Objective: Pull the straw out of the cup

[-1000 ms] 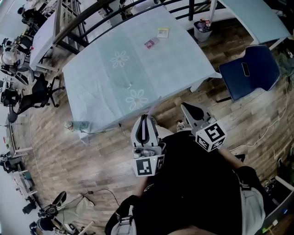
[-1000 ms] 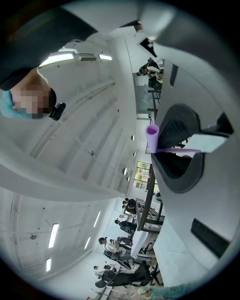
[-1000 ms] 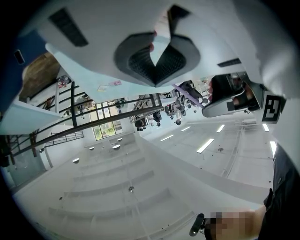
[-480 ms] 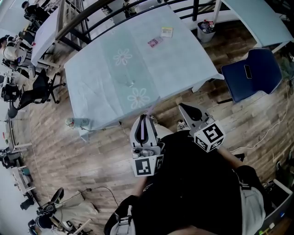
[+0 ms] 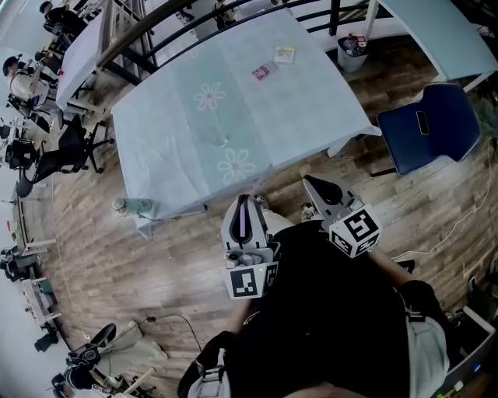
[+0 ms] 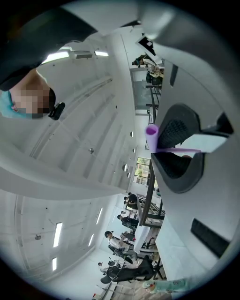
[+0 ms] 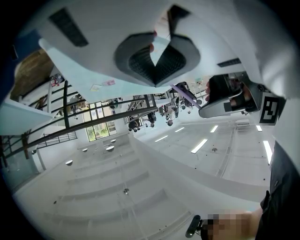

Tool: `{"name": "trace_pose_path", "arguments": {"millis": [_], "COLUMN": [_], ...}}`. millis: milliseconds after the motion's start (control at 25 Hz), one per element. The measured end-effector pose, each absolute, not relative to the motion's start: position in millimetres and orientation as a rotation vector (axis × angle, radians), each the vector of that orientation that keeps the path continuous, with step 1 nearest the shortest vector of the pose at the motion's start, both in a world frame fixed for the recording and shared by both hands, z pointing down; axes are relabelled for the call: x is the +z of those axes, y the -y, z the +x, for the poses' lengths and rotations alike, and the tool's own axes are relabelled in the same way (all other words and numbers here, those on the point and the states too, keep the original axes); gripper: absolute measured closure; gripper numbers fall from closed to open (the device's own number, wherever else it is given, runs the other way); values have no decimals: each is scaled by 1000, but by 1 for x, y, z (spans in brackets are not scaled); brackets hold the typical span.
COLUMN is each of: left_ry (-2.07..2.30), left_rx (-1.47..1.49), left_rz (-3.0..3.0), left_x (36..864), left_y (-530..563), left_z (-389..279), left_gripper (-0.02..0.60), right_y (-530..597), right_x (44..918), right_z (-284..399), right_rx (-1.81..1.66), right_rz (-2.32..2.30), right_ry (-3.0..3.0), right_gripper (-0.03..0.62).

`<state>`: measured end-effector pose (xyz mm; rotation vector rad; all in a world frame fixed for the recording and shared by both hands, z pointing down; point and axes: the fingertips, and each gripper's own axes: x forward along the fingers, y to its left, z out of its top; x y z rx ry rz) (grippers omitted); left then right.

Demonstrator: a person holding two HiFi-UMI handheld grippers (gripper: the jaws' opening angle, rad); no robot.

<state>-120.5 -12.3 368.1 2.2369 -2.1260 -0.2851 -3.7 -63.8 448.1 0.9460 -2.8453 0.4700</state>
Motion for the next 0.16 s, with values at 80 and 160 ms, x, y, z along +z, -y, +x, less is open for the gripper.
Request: {"name": "trace_pose_path", "arguments": {"millis": [80,160], "left_ry": [2131,2134], "left_rx": [-285,-286], "left_rz": [2233,2230], "left_x": [368,369], "left_y": [12,13], "left_z": [-121,-120], "left_gripper": [543,543], "right_y": [65,66], "right_x": [448,449], "right_z": [-3,-2], "right_rx": [469,469], "right_rz": [948,950], "right_ry": [2846,2847], "right_gripper": [588,588]}}
